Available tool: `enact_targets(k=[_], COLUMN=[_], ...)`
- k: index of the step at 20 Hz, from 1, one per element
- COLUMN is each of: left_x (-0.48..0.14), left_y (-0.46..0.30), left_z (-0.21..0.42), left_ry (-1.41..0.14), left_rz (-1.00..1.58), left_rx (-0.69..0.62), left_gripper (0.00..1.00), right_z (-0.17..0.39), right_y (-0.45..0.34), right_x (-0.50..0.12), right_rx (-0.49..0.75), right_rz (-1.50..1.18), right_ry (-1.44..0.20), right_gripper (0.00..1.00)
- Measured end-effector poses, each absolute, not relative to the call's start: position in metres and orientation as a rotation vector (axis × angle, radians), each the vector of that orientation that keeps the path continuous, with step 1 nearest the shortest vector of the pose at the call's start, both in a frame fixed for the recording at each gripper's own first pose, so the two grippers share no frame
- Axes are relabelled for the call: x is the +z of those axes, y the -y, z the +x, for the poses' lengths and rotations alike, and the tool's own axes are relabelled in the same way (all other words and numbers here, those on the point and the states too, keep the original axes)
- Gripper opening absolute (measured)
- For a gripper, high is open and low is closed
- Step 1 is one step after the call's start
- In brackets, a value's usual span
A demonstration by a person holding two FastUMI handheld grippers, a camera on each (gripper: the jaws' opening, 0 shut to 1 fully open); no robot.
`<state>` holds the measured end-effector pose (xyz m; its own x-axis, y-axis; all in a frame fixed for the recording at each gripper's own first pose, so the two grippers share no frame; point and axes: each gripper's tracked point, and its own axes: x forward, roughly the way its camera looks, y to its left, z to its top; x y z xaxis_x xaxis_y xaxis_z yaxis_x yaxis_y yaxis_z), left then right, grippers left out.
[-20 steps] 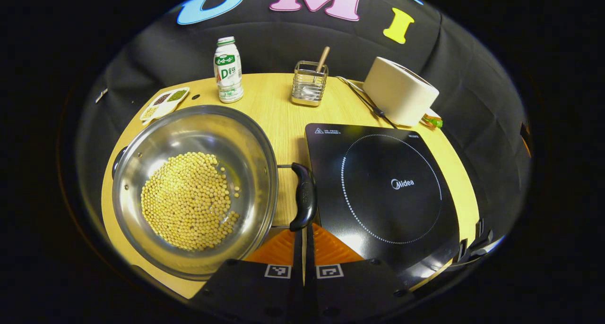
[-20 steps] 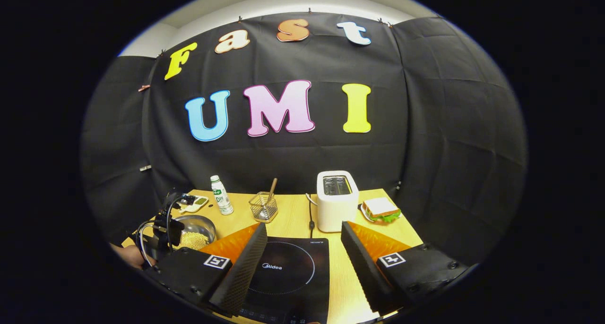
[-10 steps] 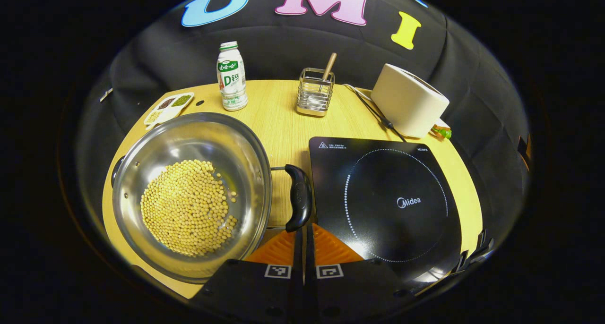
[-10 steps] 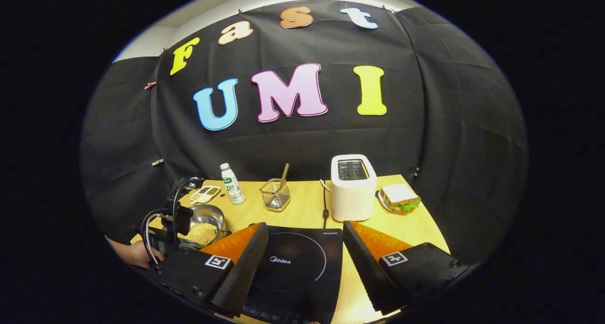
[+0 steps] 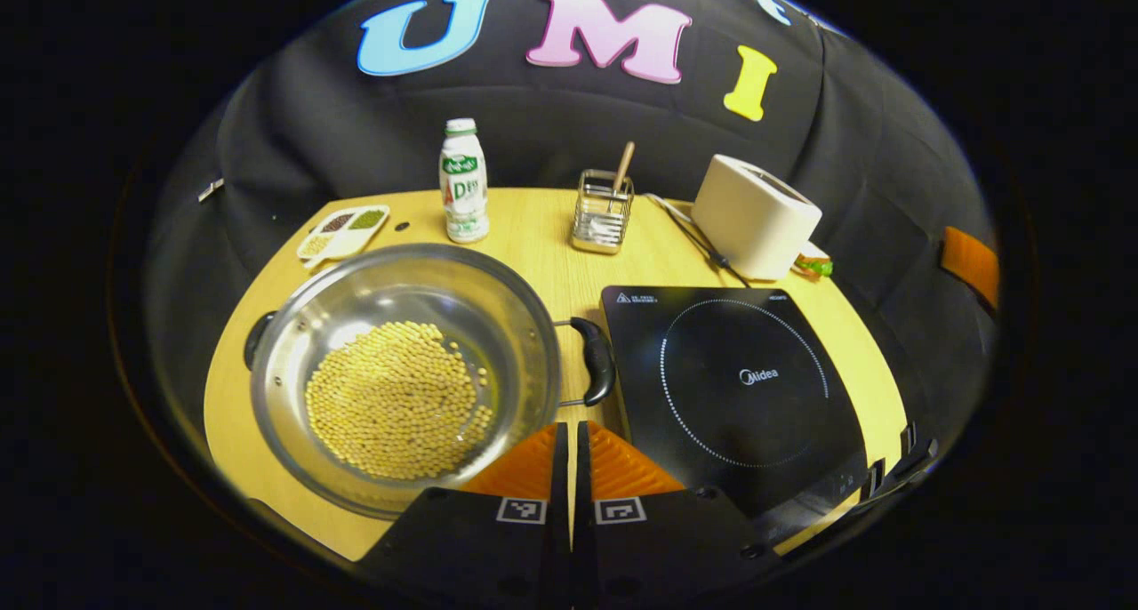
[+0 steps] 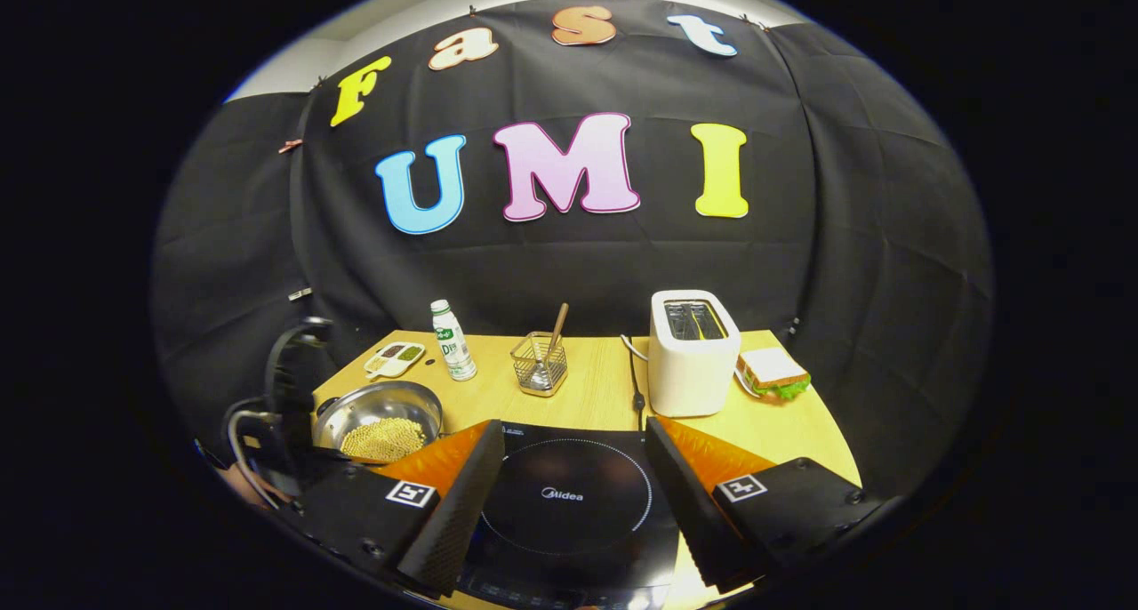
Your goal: First push the handle of the pot to place it horizontally, then grasp the pot with both hands and set it on the induction cooktop.
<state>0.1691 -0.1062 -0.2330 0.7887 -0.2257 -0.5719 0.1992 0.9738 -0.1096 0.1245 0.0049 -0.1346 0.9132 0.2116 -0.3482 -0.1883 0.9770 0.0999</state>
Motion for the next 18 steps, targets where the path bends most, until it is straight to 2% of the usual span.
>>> enact_targets(k=[2, 4, 7, 8, 11, 15, 18], left_x=[-0.211, -0.186, -0.161, -0.156, -0.155, -0.188, -0.211], left_y=[0.074, 0.037, -0.022, -0.04, -0.094, -0.143, -0.16], left_z=[0.158, 0.153, 0.151, 0.153, 0.165, 0.193, 0.219], left_ry=[-0.556, -0.494, -0.437, -0.427, -0.405, -0.457, -0.497], left_rz=[-0.039, -0.035, -0.044, -0.049, -0.058, -0.072, -0.103], left_rx=[-0.222, -0.207, -0.177, -0.168, -0.122, -0.103, -0.121], left_gripper=[0.06, 0.24, 0.95, 0.99, 0.95, 0.95, 0.96], right_z=[0.127, 0.128, 0.129, 0.129, 0.13, 0.14, 0.156], right_y=[-0.024, -0.05, -0.097, -0.113, -0.157, -0.192, -0.212], right_x=[-0.138, -0.139, -0.159, -0.169, -0.192, -0.237, -0.262], right_rx=[0.193, 0.198, 0.225, 0.236, 0.272, 0.252, 0.249], right_rz=[0.074, 0.089, 0.123, 0.128, 0.156, 0.134, 0.143], right_ry=[-0.387, -0.405, -0.501, -0.544, -0.645, -0.776, -0.812], right_gripper=[0.99, 0.99, 0.99, 0.99, 0.99, 0.99, 0.99])
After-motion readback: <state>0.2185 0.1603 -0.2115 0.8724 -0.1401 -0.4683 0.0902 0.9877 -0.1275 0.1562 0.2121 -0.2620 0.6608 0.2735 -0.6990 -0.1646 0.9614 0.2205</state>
